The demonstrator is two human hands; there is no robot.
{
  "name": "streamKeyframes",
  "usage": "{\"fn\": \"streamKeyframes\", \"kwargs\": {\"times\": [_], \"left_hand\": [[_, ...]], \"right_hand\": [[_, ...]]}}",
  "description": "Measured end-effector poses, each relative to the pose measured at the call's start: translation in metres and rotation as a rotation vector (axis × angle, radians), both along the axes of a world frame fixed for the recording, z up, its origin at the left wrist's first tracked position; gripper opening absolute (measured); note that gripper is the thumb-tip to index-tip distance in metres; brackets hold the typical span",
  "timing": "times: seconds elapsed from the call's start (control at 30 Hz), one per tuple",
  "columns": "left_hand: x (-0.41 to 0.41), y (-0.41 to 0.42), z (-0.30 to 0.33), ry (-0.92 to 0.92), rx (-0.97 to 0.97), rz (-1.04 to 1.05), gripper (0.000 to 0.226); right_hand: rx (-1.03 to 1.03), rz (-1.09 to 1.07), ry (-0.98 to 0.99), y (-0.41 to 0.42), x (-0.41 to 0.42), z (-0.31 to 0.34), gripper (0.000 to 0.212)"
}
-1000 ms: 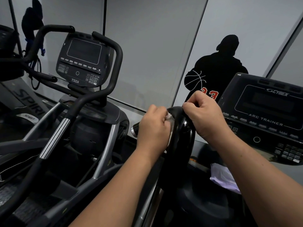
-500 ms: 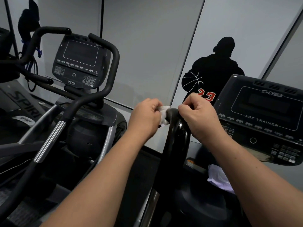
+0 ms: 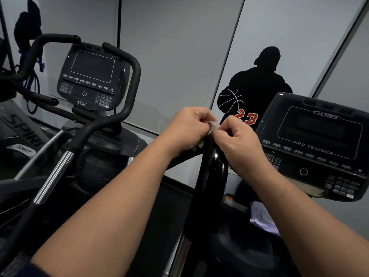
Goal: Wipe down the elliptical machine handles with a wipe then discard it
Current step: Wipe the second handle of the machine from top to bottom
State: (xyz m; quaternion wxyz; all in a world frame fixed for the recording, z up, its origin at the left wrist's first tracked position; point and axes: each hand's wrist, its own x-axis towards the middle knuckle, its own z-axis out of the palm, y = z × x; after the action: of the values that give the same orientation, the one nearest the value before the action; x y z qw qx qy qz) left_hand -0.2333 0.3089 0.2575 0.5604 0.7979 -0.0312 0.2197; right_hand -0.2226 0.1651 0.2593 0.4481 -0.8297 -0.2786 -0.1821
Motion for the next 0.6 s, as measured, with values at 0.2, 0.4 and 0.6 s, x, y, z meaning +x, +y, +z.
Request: {"fn": "streamKeyframes", "kwargs": {"times": [0.2,0.4,0.6], "left_hand": [[0.013,0.018,0.001,0.186,0.22,0.037,0.02],[0.019,0.027,-0.01,0.197,0.175,0.041,0.029],[0.017,0.027,-0.014,0.145,0.133,0.04,0.026]], "right_hand": [[0.0,-0.008,0.002,0.0,-0.002,-0.001,0.012],[-0.005,-0.02,-0.01,0.001,-0.003,0.001,0.012],[-0.005,-0.013,-0.004,0.001,-0.003,0.002,0.011]]}}
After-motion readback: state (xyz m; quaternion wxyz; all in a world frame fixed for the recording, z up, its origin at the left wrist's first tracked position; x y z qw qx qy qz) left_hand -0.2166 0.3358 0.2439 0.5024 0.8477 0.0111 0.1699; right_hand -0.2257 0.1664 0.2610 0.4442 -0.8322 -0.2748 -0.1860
